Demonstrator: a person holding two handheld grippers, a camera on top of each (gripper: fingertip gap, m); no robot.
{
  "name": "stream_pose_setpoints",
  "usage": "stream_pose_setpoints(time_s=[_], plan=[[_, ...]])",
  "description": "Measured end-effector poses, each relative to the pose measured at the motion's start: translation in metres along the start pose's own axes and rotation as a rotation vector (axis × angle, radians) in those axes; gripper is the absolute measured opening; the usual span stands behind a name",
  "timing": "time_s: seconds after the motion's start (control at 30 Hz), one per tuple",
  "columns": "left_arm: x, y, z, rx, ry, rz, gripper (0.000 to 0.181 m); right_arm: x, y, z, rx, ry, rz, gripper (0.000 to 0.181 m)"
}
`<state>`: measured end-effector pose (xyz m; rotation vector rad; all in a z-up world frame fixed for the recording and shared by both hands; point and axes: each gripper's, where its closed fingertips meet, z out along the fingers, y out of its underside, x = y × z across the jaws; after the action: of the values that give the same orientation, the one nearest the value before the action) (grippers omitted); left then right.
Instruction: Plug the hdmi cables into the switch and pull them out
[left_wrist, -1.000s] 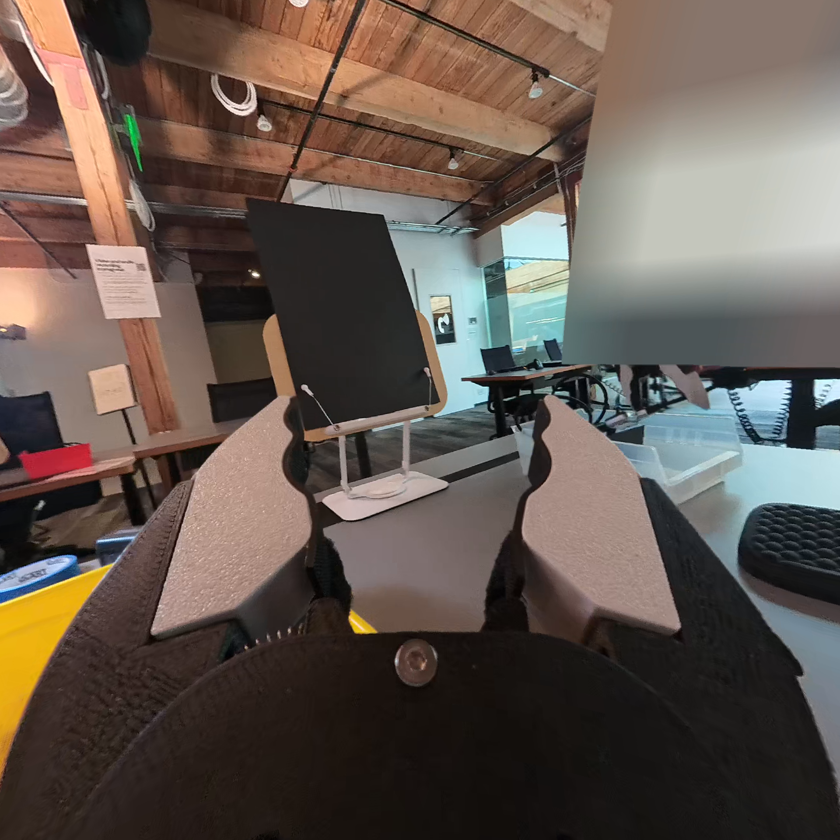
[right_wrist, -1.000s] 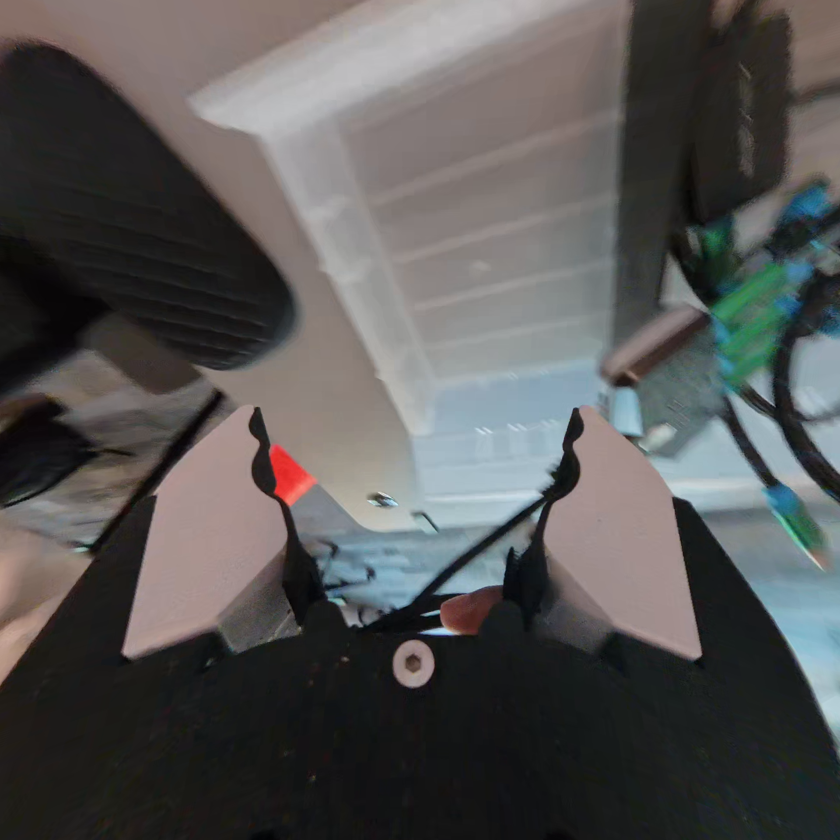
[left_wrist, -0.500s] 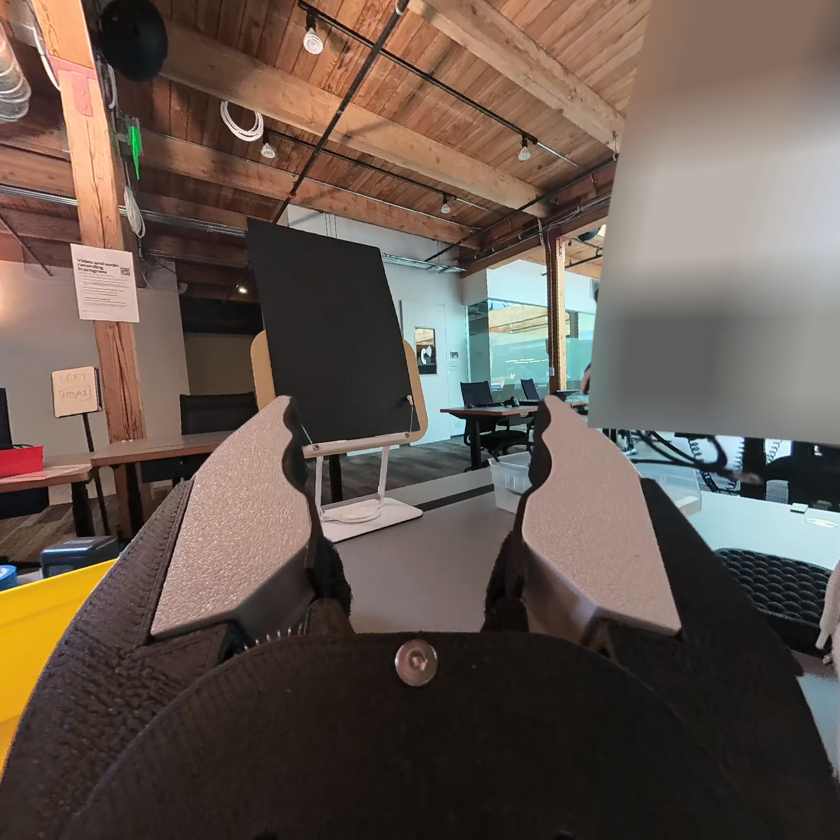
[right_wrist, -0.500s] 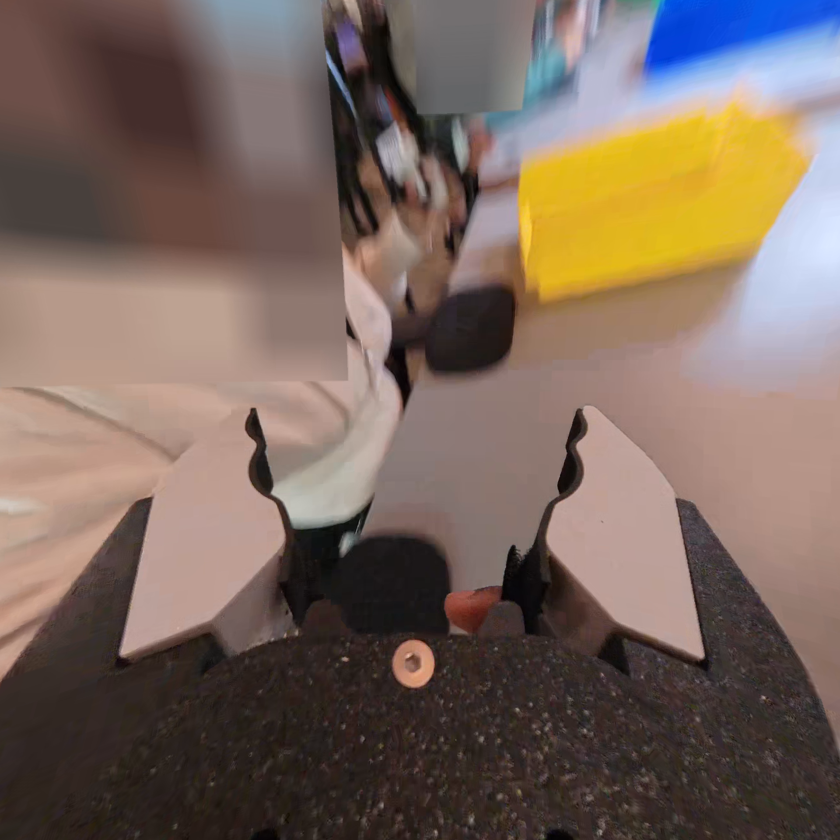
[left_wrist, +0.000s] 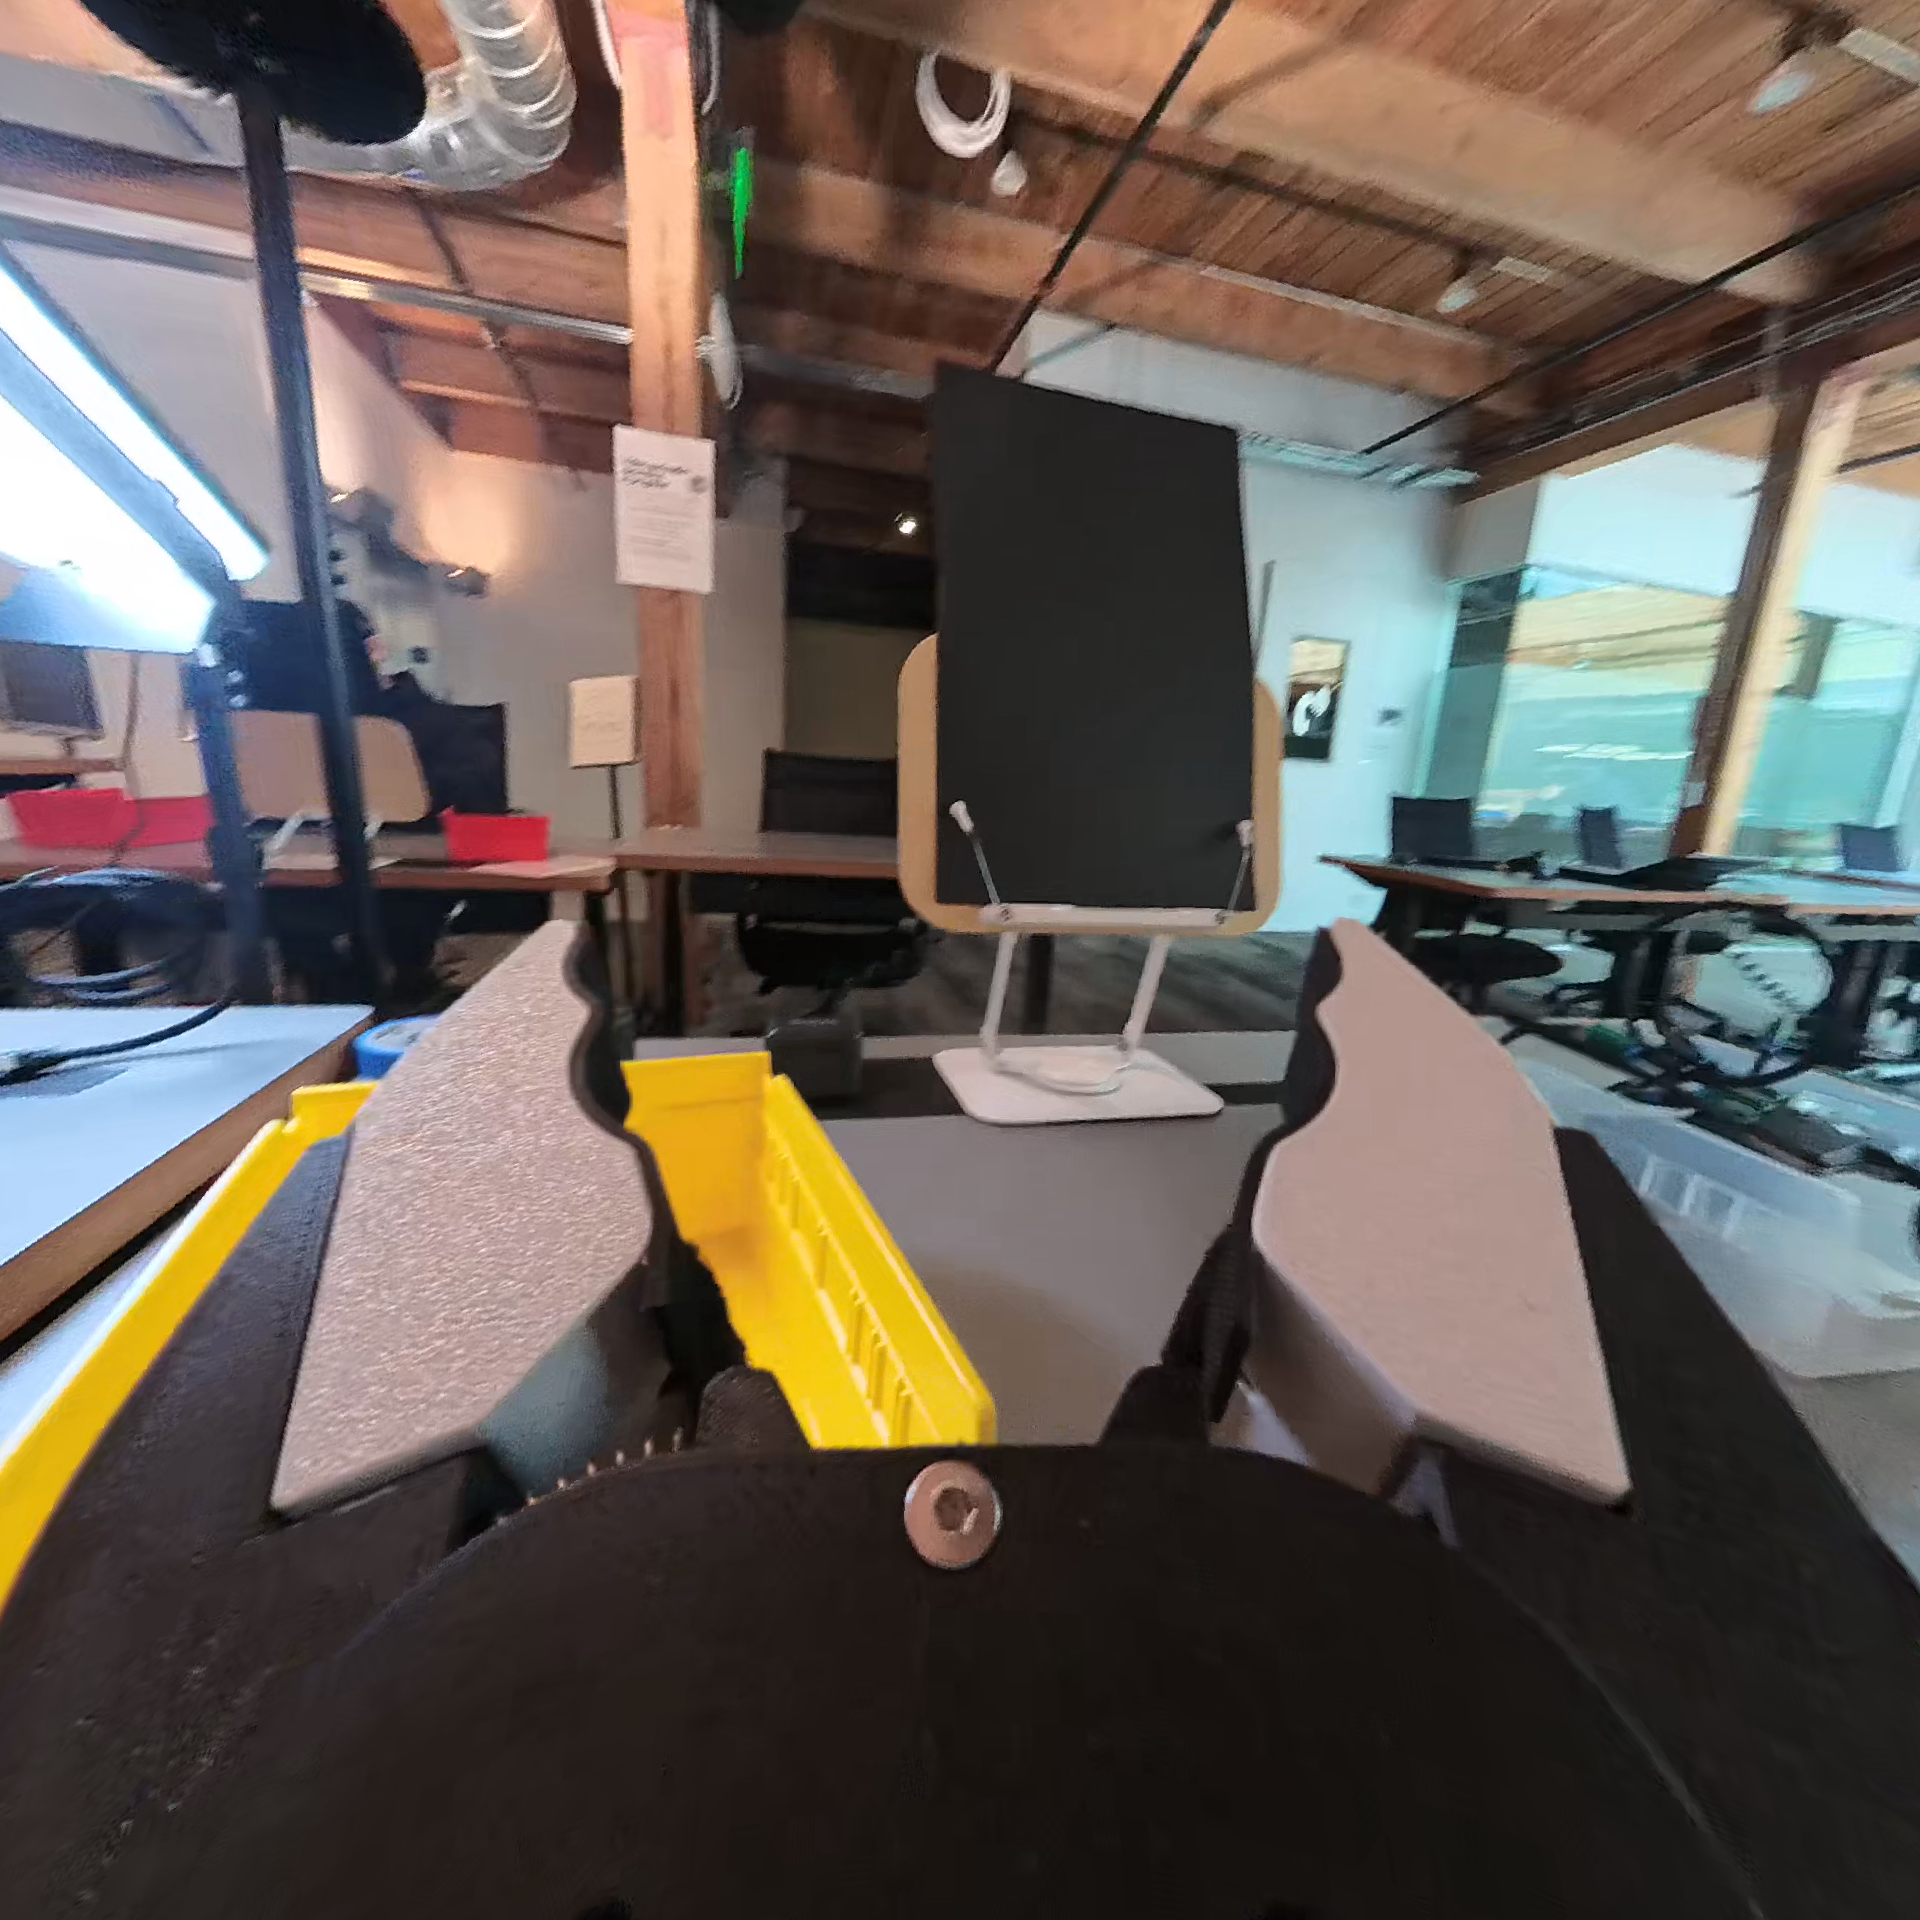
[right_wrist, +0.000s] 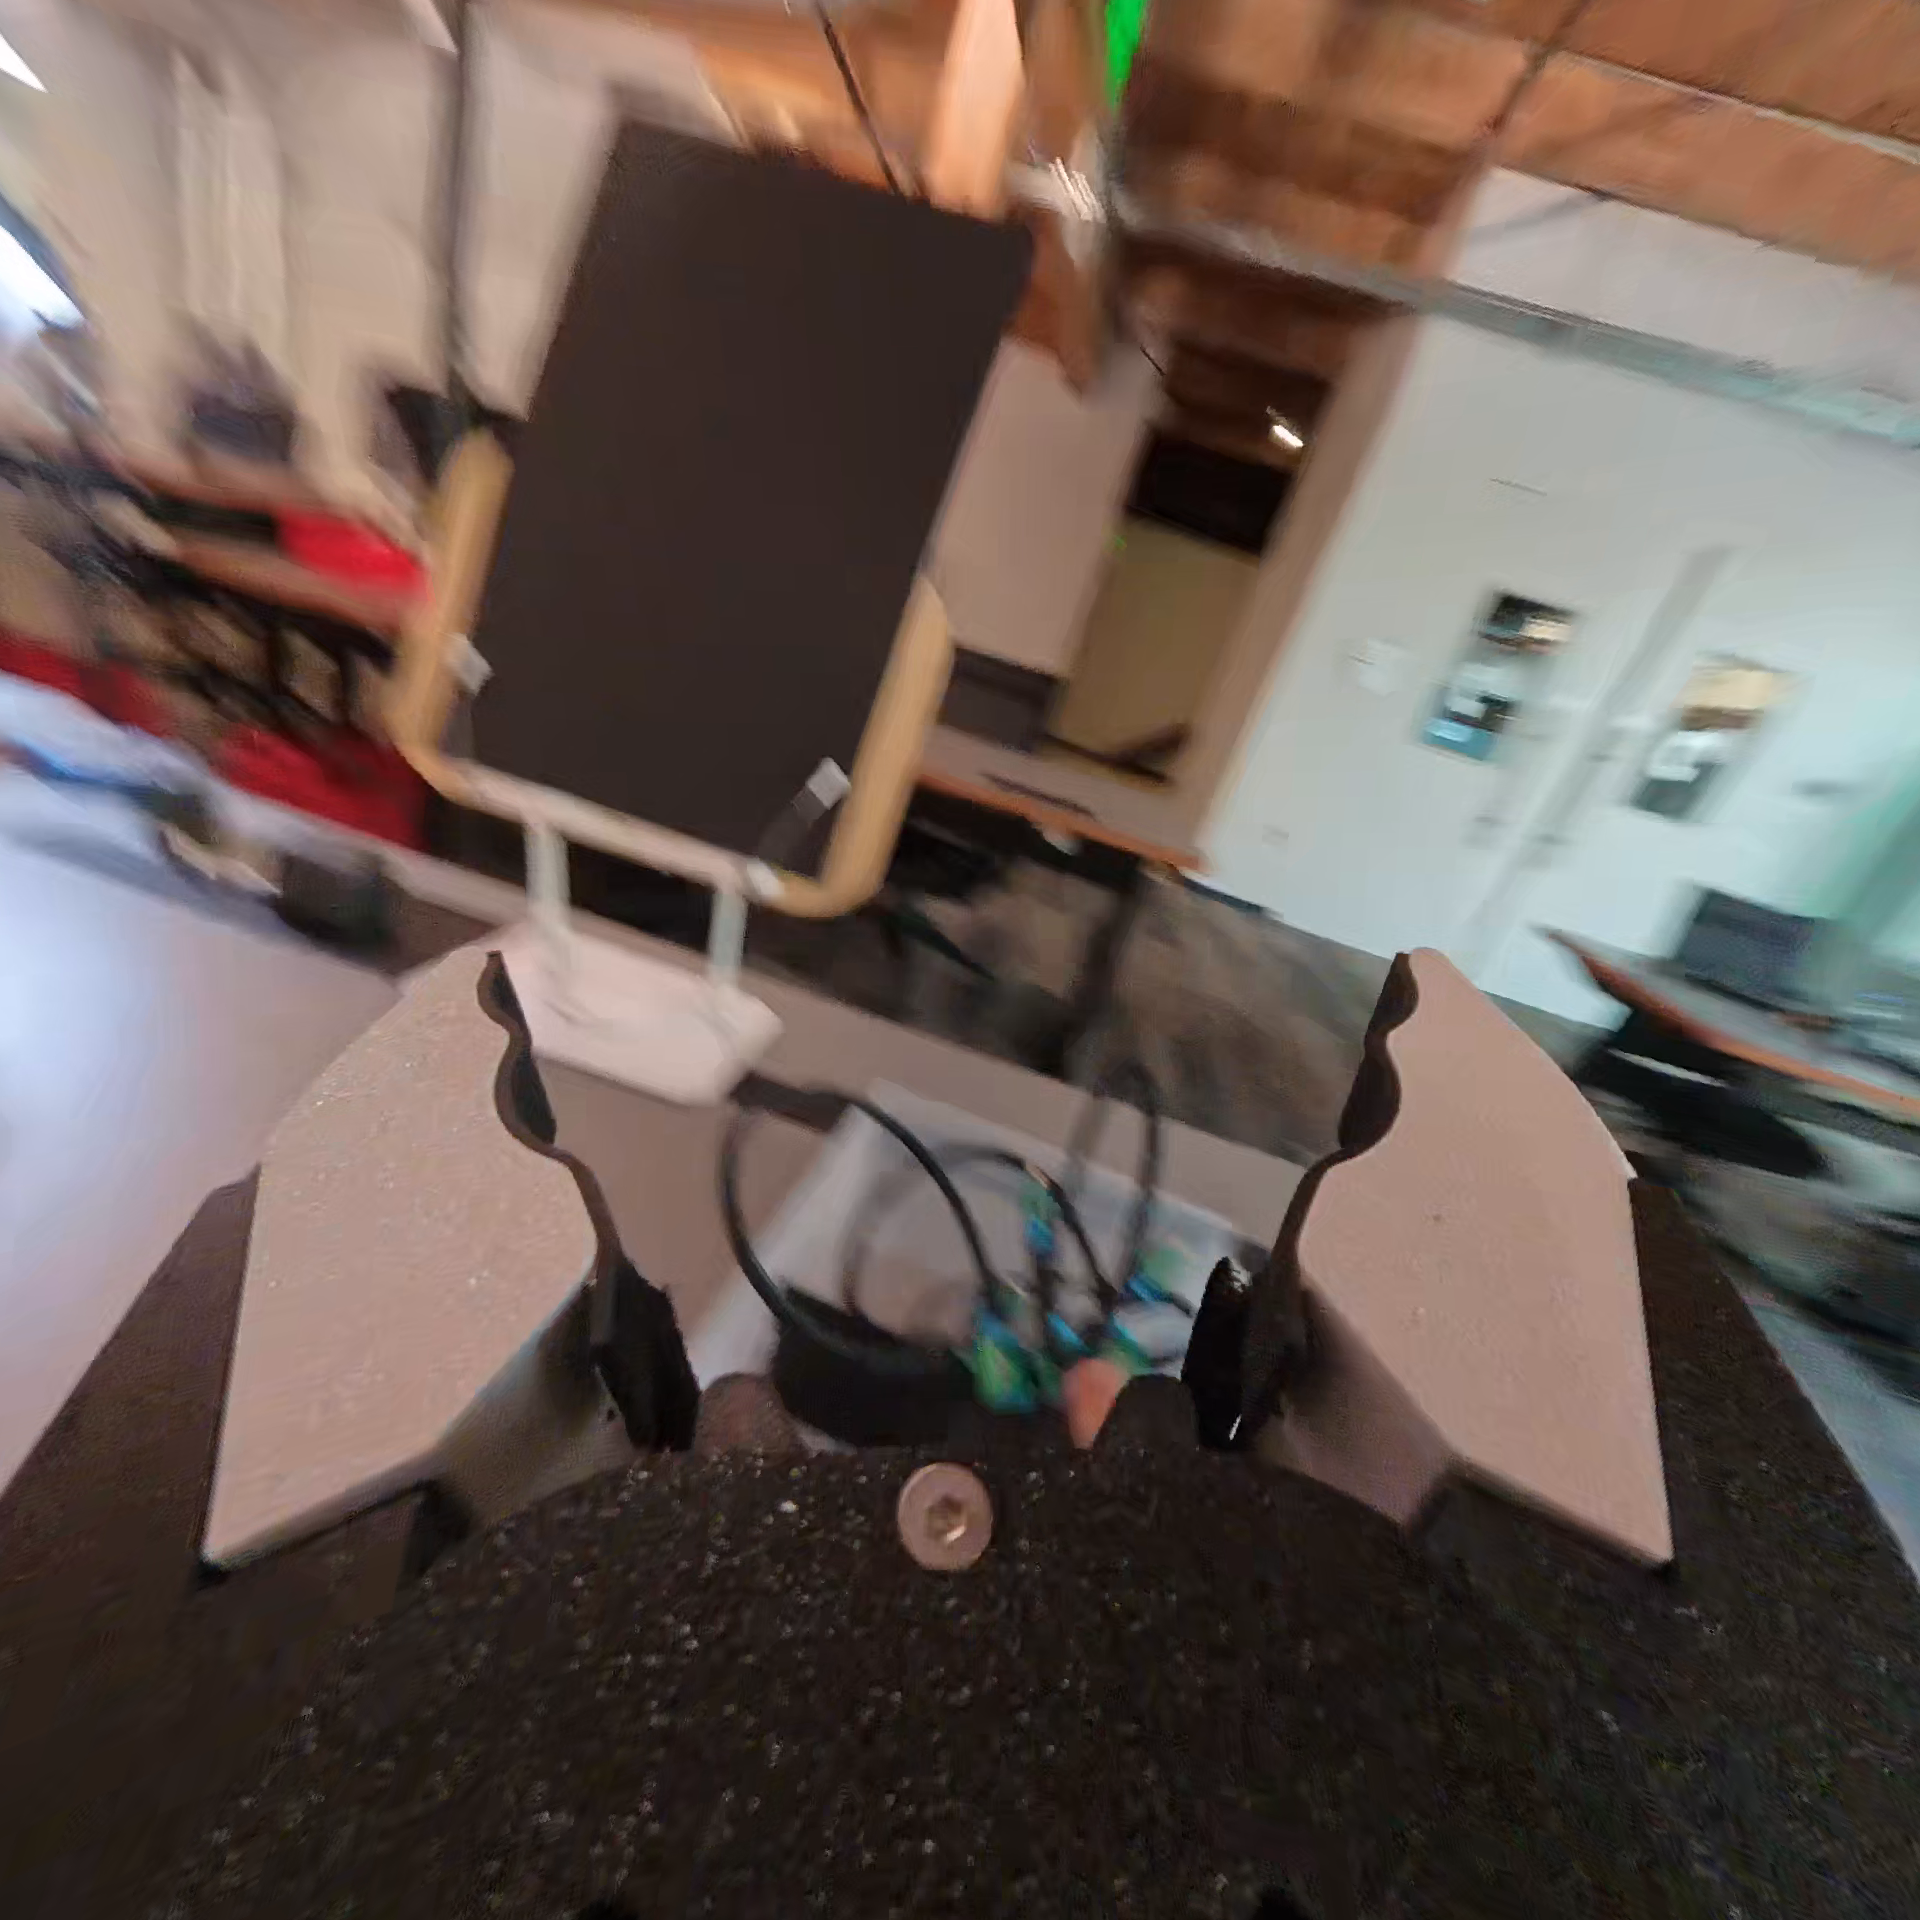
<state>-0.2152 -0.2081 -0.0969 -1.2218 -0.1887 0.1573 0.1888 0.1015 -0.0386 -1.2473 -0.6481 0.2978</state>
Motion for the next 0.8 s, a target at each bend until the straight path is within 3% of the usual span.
stream_pose_setpoints(time_s=[0.07, 0.2, 0.33, 0.43, 0.53, 0.67, 0.7, 0.77, 0.8], plan=[[-0.004, 0.012, 0.005, -0.08, -0.06, 0.048, 0.142, 0.005, 0.024, -0.018, -0.125, 0.122, -0.156, 0.148], [0.005, 0.038, 0.011, -0.202, -0.059, 0.164, 0.145, 0.004, 0.085, -0.053, -0.414, 0.156, -0.233, 0.148], [0.013, 0.047, 0.014, -0.2, -0.019, 0.153, 0.144, 0.001, 0.166, -0.09, -0.74, 0.014, -0.087, 0.148], [0.013, 0.048, 0.017, -0.199, 0.001, 0.112, 0.143, 0.017, 0.197, -0.11, -0.752, -0.014, 0.006, 0.146], [0.013, 0.048, 0.019, -0.183, 0.016, 0.072, 0.142, 0.032, 0.232, -0.132, -0.855, -0.035, 0.117, 0.12], [0.013, 0.05, 0.021, -0.175, 0.026, 0.044, 0.139, 0.029, 0.273, -0.134, -0.927, -0.06, 0.213, 0.1], [0.014, 0.051, 0.022, -0.177, 0.029, 0.044, 0.138, 0.029, 0.283, -0.135, -0.963, -0.062, 0.209, 0.088], [0.015, 0.052, 0.022, -0.185, 0.031, 0.057, 0.138, 0.029, 0.297, -0.139, -1.037, -0.085, 0.19, 0.032], [0.014, 0.052, 0.021, -0.19, 0.032, 0.068, 0.137, 0.031, 0.295, -0.138, -1.049, -0.071, 0.197, 0.024]])
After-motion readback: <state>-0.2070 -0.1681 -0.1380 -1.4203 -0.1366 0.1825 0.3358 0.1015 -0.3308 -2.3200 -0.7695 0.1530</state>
